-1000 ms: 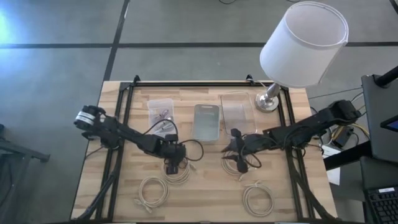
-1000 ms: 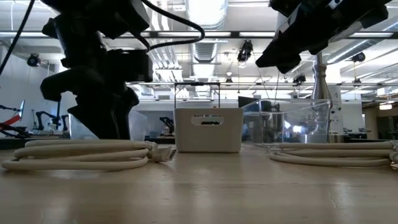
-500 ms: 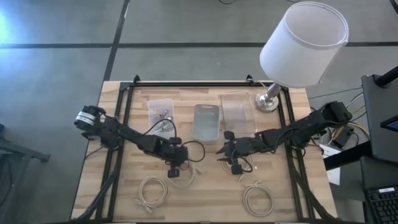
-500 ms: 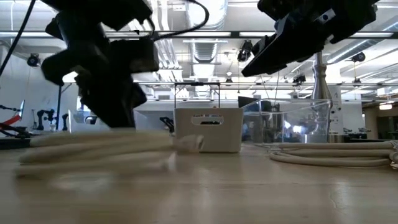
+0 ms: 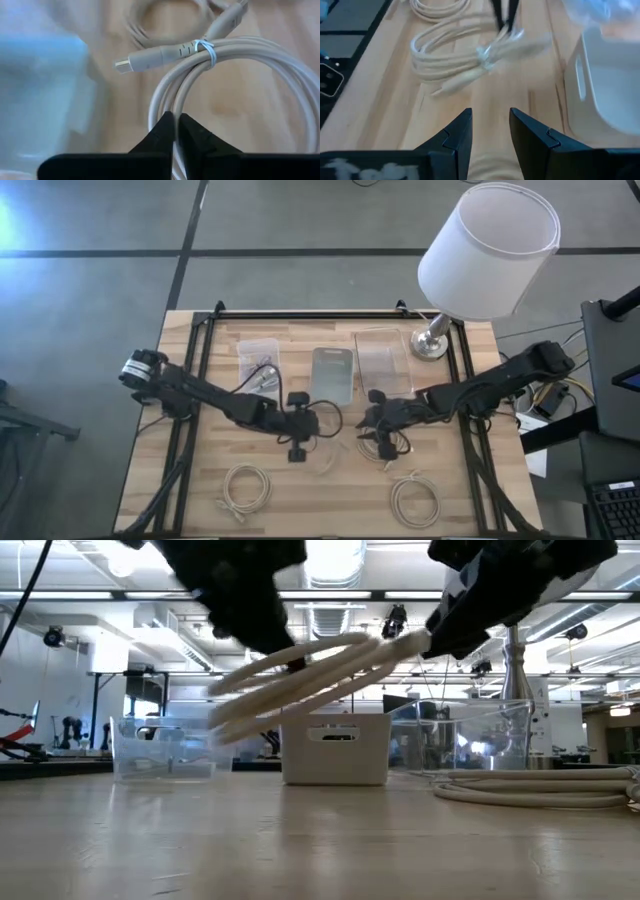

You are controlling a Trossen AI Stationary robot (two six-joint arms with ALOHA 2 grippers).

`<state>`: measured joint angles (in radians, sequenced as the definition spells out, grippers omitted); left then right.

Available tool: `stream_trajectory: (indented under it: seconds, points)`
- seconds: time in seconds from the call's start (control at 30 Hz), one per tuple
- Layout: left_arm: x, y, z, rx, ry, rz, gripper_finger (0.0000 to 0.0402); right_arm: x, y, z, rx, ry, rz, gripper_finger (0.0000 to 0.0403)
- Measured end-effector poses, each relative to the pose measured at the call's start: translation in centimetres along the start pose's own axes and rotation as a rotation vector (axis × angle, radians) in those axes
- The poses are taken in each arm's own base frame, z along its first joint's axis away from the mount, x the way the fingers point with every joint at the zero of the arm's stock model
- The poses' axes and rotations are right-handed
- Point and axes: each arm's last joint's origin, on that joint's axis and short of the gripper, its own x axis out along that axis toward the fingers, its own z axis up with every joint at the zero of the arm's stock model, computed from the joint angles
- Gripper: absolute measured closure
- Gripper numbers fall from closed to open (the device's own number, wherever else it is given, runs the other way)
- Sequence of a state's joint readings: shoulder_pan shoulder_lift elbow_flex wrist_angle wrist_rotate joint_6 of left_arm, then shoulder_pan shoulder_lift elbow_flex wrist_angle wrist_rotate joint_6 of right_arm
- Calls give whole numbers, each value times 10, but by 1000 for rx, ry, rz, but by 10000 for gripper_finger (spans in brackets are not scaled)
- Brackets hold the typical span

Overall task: Pick & Place USB Port
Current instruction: Put the brown hdmi cable into the white bin

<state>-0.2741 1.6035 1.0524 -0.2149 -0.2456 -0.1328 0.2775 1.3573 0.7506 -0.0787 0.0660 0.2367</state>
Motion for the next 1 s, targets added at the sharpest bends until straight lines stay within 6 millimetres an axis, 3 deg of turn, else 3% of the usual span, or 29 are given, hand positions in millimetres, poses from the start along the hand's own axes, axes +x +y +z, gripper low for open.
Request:
stream_trajectory:
  seconds: [0.27, 0.53, 0.77, 1.0]
  points:
    - [-23, 9, 47, 152, -80, 255, 381, -11, 0, -16, 88, 161, -30, 280]
    - [-36, 55, 80, 76, -132, 469, 377, -3, -1, -24, 80, 213, -29, 280]
    - [-26, 106, 67, -14, -63, 589, 377, -2, -1, -25, 79, 224, -30, 280]
    - [-10, 138, 42, -65, -46, 673, 376, -2, -1, -25, 75, 223, -30, 280]
